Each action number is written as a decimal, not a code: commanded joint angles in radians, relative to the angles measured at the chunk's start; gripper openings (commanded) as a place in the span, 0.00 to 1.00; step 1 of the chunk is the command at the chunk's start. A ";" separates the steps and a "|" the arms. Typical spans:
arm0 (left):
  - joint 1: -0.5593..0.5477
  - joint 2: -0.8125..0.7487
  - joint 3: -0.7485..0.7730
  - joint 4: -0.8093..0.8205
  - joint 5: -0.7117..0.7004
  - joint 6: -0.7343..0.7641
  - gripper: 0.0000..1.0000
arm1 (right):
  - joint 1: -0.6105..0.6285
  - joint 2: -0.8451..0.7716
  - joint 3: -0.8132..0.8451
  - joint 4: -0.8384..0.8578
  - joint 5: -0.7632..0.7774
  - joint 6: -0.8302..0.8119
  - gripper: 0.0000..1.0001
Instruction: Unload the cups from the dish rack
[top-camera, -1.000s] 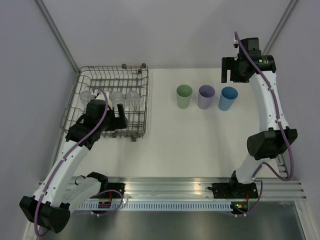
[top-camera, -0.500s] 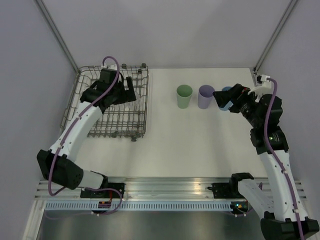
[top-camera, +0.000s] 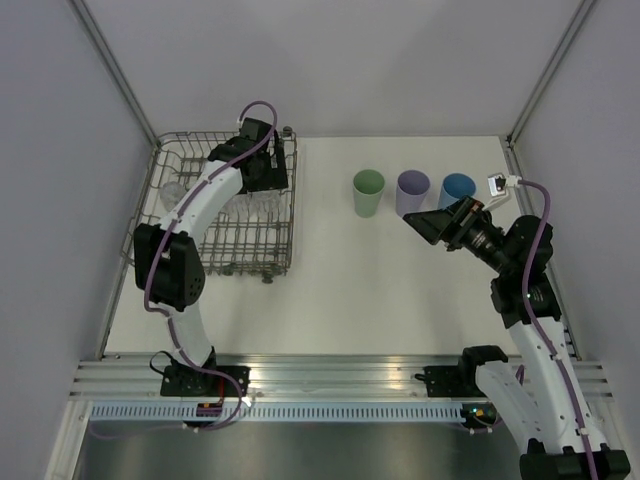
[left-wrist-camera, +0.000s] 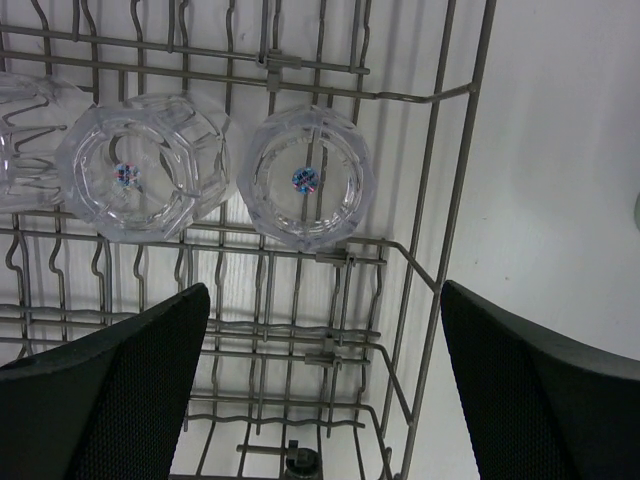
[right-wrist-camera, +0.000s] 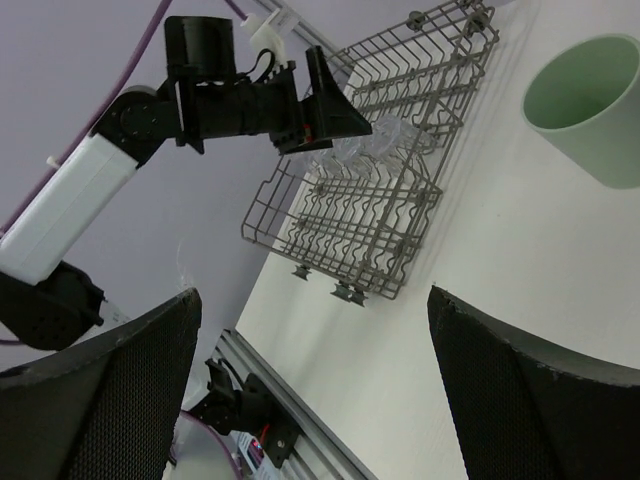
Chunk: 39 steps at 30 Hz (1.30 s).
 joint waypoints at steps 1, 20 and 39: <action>-0.002 0.052 0.074 -0.009 -0.042 0.048 1.00 | 0.001 -0.041 0.057 -0.049 -0.020 -0.062 0.98; 0.021 0.253 0.146 0.013 -0.060 0.037 0.94 | 0.016 -0.044 0.039 -0.036 -0.032 -0.069 0.98; 0.029 0.273 0.157 0.013 -0.006 0.037 0.55 | 0.017 -0.047 0.053 -0.028 -0.040 -0.065 0.98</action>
